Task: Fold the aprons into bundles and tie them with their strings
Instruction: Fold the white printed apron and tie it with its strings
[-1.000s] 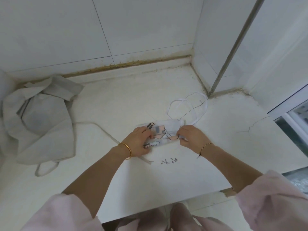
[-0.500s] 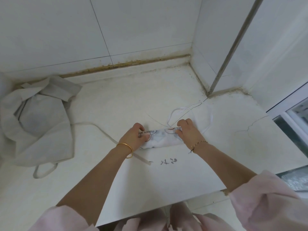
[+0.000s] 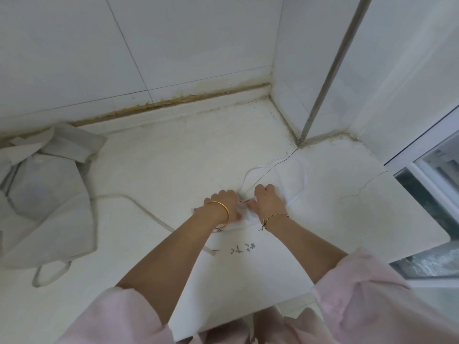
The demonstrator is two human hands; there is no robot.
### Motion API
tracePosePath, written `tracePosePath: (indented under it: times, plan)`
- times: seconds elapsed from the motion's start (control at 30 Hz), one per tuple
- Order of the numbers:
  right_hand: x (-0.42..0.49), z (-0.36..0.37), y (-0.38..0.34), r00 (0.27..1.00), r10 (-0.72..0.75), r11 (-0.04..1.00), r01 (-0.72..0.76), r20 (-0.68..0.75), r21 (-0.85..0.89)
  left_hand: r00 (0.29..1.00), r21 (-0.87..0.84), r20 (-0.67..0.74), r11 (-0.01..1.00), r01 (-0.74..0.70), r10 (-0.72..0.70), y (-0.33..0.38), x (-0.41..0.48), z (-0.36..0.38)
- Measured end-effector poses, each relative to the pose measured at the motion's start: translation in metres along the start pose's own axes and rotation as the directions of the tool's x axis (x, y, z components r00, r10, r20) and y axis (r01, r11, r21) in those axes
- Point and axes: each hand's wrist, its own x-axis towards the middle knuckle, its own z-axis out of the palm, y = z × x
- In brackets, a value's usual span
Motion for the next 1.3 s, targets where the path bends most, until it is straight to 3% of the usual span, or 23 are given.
tracePosePath:
  times: [0.27, 0.5, 0.63, 0.73, 0.83, 1.0, 1.13, 1.23, 1.3]
  plan:
    - [-0.017, 0.005, 0.025, 0.988, -0.118, 0.949, 0.142, -0.102, 0.283, 0.967, -0.134, 0.252, 0.991, 0.014, 0.02, 0.005, -0.01, 0.001]
    - [-0.02, -0.015, 0.054, 0.992, -0.123, 0.896, 0.11, 0.003, 0.429, 0.957, -0.113, 0.282, 0.993, -0.041, 0.071, 0.024, -0.02, 0.01]
    - [-0.024, -0.041, 0.066, 0.993, -0.116, 0.859, 0.083, 0.035, 0.505, 0.967, -0.278, 0.241, 0.961, -0.014, 0.084, 0.03, -0.019, 0.0]
    - [-0.025, -0.062, 0.078, 0.997, -0.075, 0.835, 0.051, 0.023, 0.547, 0.987, -0.494, 0.152, 0.869, 0.023, 0.06, 0.027, -0.017, -0.015]
    - [-0.022, -0.075, 0.09, 0.994, -0.108, 0.909, 0.11, -0.028, 0.402, 0.996, -0.608, 0.068, 0.79, 0.086, -0.055, 0.031, -0.016, -0.023]
    - [-0.025, -0.079, 0.101, 0.988, -0.085, 0.926, 0.125, -0.126, 0.355, 0.967, -0.878, 0.081, 0.441, 0.184, -0.242, 0.042, -0.018, -0.019]
    - [-0.026, -0.084, 0.103, 0.958, -0.1, 0.958, 0.166, -0.27, 0.233, 0.941, -0.948, 0.082, 0.264, 0.175, -0.329, 0.047, -0.018, -0.025]
    - [-0.027, -0.097, 0.093, 0.906, -0.041, 0.925, 0.193, -0.422, 0.326, 0.937, -0.989, 0.05, 0.115, 0.095, -0.345, 0.049, -0.017, -0.037]
    - [-0.031, -0.108, 0.08, 0.927, -0.05, 0.851, 0.234, -0.371, 0.471, 0.936, -0.998, 0.031, 0.04, 0.048, -0.351, 0.05, -0.014, -0.045]
